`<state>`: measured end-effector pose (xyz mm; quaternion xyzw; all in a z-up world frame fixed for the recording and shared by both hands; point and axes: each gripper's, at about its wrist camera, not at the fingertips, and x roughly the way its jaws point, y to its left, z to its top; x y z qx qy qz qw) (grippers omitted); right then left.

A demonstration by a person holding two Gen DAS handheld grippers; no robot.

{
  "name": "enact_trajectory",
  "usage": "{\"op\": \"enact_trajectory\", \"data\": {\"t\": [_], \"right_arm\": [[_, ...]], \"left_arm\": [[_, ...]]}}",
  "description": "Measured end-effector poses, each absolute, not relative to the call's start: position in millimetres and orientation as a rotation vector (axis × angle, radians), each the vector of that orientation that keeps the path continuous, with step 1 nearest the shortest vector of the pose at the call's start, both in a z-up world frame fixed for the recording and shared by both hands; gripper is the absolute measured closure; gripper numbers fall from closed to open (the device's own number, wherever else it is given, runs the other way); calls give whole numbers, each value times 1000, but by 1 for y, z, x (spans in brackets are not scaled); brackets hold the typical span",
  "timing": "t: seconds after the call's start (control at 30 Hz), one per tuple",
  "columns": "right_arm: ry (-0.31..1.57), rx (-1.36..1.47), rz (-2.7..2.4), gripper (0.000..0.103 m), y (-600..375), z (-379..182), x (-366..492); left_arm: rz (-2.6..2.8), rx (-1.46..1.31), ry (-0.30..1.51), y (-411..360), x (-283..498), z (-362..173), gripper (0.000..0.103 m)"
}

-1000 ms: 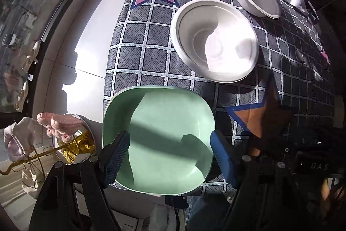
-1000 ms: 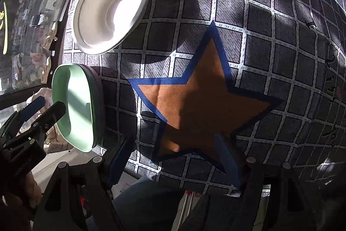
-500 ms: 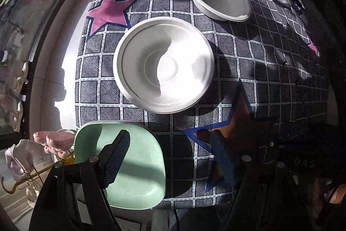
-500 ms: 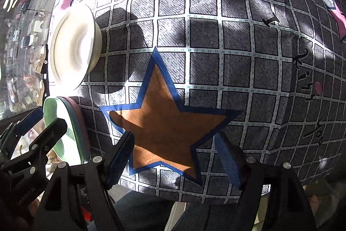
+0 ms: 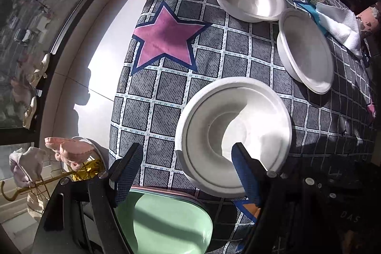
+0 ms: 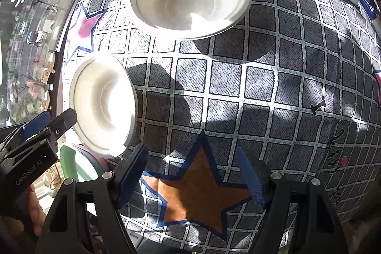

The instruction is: Organize plates and bowls

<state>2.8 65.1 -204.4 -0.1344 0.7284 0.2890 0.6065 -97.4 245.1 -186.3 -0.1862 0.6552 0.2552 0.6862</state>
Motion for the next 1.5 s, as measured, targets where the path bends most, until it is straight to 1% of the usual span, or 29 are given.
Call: {"op": "enact_trajectory", "data": {"t": [0.33,0.37,0.4,0.43,0.47,0.5,0.53,0.57,0.6,0.63,0.77,0.9,1.5], "right_arm": [[1676,-356,730,26,112,-231,-3],[1674,-363,732,26,114,-232,-4],[1668,-368,735,26,116,-233,-5],[1663,-366,739,31,117,-233,-5],[1665,-364,741,45,119,-233,-8],[1670,-360,741,54,122,-235,-10],[1680,-341,748,60,122,-236,-10],[1692,-320,759,68,126,-237,-13],[1703,-307,770,72,130,-239,-16],[1712,-308,781,75,131,-240,-18],[1720,-309,805,75,134,-242,-28],[1733,-292,772,76,115,-242,-29],[1764,-198,604,76,-20,-242,-16]], "left_arm": [[589,-409,1516,265,-84,-222,24],[585,-415,1519,265,-84,-225,28],[580,-422,1527,266,-83,-227,36],[576,-427,1539,266,-83,-231,42],[571,-430,1552,265,-84,-234,52],[567,-438,1566,265,-85,-238,59],[556,-458,1573,265,-86,-241,62],[545,-482,1570,265,-87,-242,68],[539,-488,1567,264,-87,-243,71],[544,-466,1567,261,-86,-242,71],[520,-400,1583,245,-81,-241,71],[497,-370,1593,226,-78,-241,72],[240,-168,1639,87,-53,-247,72]]}}
